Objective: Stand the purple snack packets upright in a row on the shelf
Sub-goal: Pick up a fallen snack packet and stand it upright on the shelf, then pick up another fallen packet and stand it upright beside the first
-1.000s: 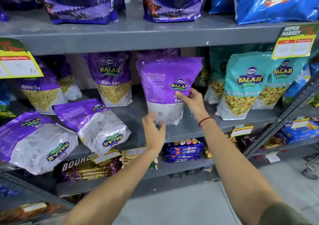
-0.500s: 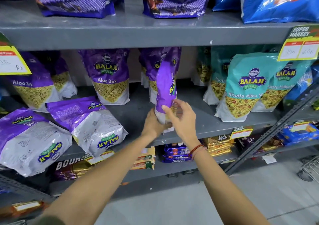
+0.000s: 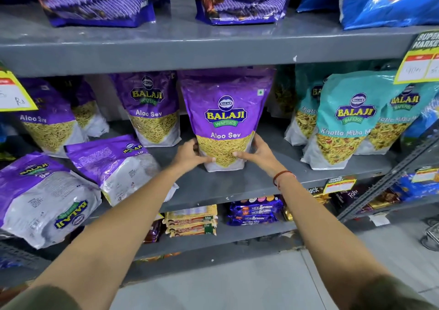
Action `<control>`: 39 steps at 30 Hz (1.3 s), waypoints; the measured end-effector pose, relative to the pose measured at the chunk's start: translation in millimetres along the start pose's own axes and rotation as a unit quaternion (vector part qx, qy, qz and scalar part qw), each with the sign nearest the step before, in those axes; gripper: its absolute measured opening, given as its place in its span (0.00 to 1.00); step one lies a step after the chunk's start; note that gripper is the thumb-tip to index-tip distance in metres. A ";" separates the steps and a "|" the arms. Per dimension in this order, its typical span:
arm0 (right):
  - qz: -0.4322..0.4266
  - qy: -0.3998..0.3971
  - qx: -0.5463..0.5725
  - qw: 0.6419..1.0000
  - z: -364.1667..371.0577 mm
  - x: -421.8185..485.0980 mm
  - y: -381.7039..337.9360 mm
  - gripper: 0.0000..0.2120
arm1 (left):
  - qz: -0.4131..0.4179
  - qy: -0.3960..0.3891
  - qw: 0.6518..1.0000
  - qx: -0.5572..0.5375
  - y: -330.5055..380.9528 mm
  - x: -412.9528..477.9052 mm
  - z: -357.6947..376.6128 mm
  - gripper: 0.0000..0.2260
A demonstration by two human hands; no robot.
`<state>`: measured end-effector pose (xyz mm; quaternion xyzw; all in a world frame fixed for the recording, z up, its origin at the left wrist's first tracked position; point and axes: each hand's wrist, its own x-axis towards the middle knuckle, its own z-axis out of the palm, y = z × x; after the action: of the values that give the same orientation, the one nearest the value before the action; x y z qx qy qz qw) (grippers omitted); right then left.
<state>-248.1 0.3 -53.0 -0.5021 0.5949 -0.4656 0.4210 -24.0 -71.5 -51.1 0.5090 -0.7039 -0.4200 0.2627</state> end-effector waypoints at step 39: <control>-0.109 0.009 -0.145 0.983 178.3 -57.4 -33.9 0.20 | -0.180 0.386 0.905 -0.014 -44.3 -129.6 -105.8 0.24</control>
<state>-60.4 31.6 -55.9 -0.6157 0.6014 -0.4221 0.2849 127.0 10.1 -27.7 0.7452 -0.4381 -0.2410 0.4411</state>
